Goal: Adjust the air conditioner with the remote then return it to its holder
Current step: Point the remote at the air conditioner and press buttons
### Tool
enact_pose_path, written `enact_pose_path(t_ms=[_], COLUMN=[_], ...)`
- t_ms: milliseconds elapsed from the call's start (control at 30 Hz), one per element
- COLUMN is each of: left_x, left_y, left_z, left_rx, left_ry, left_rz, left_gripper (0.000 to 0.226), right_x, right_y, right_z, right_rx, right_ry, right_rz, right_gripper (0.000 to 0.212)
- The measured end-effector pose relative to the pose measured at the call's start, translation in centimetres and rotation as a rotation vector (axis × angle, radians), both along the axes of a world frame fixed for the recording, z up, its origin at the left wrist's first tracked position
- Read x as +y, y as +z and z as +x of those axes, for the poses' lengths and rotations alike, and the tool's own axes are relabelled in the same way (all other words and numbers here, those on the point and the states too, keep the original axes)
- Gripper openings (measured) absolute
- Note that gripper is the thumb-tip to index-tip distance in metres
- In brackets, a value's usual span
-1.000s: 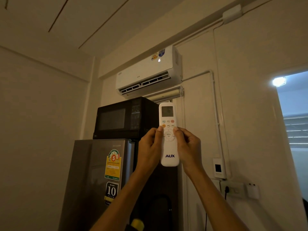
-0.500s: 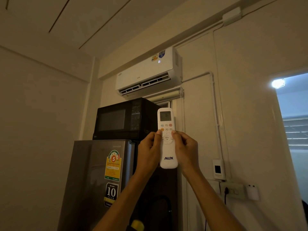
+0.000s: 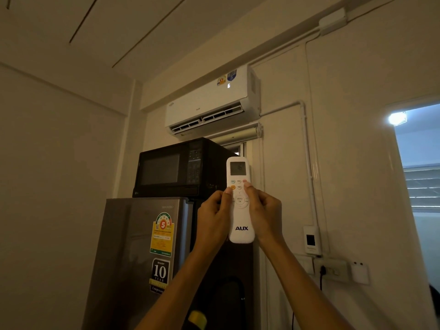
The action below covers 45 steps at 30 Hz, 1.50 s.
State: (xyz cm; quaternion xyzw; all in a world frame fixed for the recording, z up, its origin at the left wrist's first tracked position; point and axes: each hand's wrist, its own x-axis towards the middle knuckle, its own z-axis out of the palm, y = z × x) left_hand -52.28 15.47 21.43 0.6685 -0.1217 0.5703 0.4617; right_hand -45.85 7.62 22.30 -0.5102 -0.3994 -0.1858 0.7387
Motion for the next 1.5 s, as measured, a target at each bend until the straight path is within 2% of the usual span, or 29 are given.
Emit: enact_pose_path(t_ms=[433,733,1500], left_x=[-0.3,-0.3,-0.8], left_y=[-0.1,-0.2,-0.1], left_z=[0.0,0.0,0.2], left_rx=[-0.007,0.005,-0.002], left_ry=[-0.002,-0.02,-0.036], left_rz=[0.009,0.012,0.013], left_gripper=[0.015,0.016,0.017], right_x=[-0.3,-0.9,-1.4], right_y=[0.0,-0.1,0.2], right_z=[0.1,0.0,0.2], right_rx=[-0.005,0.01,0.003], right_ry=[0.004,0.114,0.113], right_rz=[0.002,0.0,0.003], right_gripper=[0.021,0.011,0.018])
